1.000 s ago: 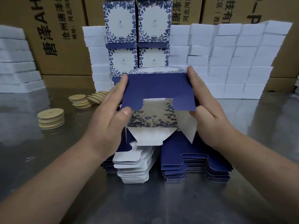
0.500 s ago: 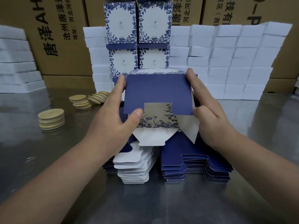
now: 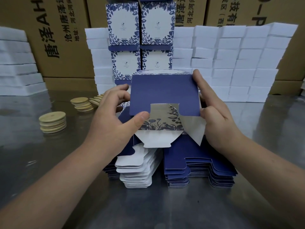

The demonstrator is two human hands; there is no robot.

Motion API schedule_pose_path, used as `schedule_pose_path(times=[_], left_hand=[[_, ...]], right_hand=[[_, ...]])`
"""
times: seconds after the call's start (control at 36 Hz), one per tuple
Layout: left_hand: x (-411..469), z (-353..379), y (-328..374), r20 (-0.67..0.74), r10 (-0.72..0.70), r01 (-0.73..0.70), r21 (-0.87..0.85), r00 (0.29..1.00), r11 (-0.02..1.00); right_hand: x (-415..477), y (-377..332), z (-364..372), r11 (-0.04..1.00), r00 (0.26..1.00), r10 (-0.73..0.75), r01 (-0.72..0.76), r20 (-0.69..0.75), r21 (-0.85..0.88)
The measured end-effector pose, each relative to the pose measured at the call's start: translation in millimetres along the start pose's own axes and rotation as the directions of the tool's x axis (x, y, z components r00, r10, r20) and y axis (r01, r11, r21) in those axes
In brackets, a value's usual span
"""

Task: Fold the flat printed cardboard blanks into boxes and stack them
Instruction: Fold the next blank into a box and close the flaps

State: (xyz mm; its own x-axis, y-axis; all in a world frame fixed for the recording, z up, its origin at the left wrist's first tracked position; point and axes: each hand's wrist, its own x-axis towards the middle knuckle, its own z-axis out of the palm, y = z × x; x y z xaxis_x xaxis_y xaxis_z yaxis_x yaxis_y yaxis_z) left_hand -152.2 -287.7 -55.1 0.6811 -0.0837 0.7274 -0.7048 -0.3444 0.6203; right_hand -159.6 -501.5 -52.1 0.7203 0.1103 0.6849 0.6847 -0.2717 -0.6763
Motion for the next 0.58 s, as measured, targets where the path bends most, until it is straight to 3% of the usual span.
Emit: schedule_pose_path(times=[0.22,0.36,0.58], left_hand=[[2.5,-1.7,-1.1,0.017,0.032,-0.028,-0.212,0.999,0.977],[5.6,-3.9,-2.9,0.046,-0.032,0.046,-0.354,0.998,0.934],[5.2,-2.7,-1.0,0.075,-0.054,0.077,-0.344,0.996,0.936]], right_hand=[[-0.3,-2.4,0.1,1.0,1.0,0.004,-0.004,-0.023,0.004],[-0.3,-2.4,-0.6,1.0,0.998,0.005,-0.005,-0.057,-0.002],[-0.3,-2.2,-1.9,1.0,0.998,0.007,-0.005,-0.067,0.02]])
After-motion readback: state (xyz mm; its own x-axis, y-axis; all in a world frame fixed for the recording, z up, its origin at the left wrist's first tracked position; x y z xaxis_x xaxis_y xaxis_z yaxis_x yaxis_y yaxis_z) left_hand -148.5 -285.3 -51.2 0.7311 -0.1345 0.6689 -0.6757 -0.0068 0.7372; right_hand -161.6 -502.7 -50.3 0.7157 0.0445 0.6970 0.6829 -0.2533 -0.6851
